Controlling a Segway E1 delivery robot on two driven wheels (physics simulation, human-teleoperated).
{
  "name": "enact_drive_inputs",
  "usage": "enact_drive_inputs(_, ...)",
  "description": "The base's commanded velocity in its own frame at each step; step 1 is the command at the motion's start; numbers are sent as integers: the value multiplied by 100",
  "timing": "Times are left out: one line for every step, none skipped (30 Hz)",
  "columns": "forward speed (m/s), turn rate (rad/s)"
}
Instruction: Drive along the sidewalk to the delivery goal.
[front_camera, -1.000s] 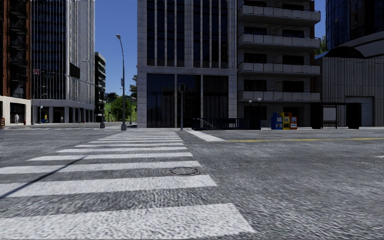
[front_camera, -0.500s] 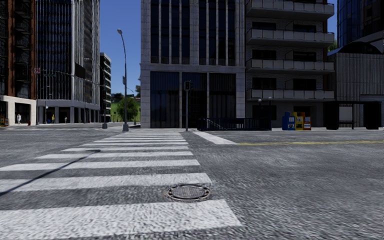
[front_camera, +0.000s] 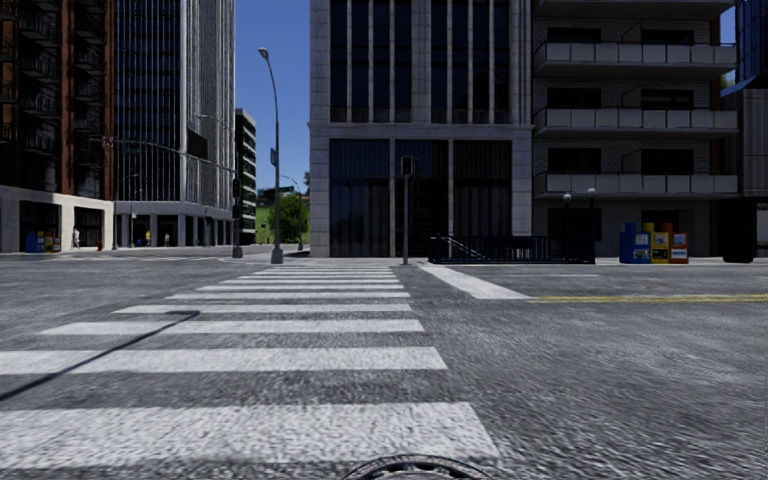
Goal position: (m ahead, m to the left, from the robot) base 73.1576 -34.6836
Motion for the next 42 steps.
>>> enact_drive_inputs(200, 0)
enact_drive_inputs(200, 0)
enact_drive_inputs(200, 0)
enact_drive_inputs(200, 0)
enact_drive_inputs(200, 0)
enact_drive_inputs(200, 0)
enact_drive_inputs(200, 0)
enact_drive_inputs(200, 27)
enact_drive_inputs(200, 52)
enact_drive_inputs(200, 67)
enact_drive_inputs(200, 71)
enact_drive_inputs(200, 64)
enact_drive_inputs(200, 11)
enact_drive_inputs(200, 0)
enact_drive_inputs(200, 0)
enact_drive_inputs(200, 0)
enact_drive_inputs(200, 0)
enact_drive_inputs(200, 0)
enact_drive_inputs(200, 0)
enact_drive_inputs(200, 0)
enact_drive_inputs(200, 0)
enact_drive_inputs(200, 0)
enact_drive_inputs(200, 0)
enact_drive_inputs(200, 0)
enact_drive_inputs(200, 0)
enact_drive_inputs(200, 0)
enact_drive_inputs(200, 0)
enact_drive_inputs(200, 0)
enact_drive_inputs(200, 0)
enact_drive_inputs(200, 0)
enact_drive_inputs(200, 0)
enact_drive_inputs(200, 0)
enact_drive_inputs(200, 7)
enact_drive_inputs(200, 18)
enact_drive_inputs(200, 60)
enact_drive_inputs(200, 60)
enact_drive_inputs(200, 61)
enact_drive_inputs(200, 55)
enact_drive_inputs(200, 0)
enact_drive_inputs(200, 0)
enact_drive_inputs(200, 0)
enact_drive_inputs(200, 0)
